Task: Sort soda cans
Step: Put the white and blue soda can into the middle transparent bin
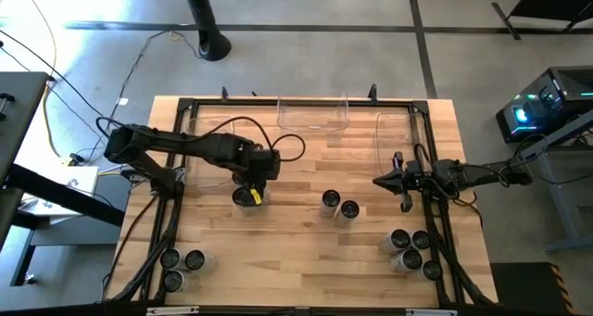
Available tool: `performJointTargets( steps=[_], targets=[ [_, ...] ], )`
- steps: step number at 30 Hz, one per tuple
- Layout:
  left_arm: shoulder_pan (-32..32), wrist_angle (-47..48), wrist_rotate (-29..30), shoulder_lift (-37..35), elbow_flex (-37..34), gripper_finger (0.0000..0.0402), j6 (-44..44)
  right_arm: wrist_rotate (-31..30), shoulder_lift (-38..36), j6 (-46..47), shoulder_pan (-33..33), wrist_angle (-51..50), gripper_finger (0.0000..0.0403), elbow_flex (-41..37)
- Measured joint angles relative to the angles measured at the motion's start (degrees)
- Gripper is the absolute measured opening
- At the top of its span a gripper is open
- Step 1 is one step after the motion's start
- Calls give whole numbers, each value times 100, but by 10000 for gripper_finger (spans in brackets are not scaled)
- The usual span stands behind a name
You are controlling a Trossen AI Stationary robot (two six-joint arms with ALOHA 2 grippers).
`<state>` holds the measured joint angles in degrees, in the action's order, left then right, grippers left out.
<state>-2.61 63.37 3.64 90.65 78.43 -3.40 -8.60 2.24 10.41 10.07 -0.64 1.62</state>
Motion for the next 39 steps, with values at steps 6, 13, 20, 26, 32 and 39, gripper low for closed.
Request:
performJointTargets(
  steps=[6,13,20,26,32,39],
  targets=[
    [0,-11,9,-11,-42,321,4,0,0,0,0,0,0,-1],
    [-2,-47,-5,-13,-428,320,43,0,0,0,0,0,0,-1],
    [0,-262,7,0,-472,303,104,0,0,0,0,0,0,-1],
    [0,-422,2,26,-466,249,162,1,0,-1,0,0,0,0],
    [47,-491,-99,48,142,245,257,2,0,0,0,0,0,-1],
    [889,-566,487,292,1847,245,570,0,0,0,0,-2,0,1]
  ],
)
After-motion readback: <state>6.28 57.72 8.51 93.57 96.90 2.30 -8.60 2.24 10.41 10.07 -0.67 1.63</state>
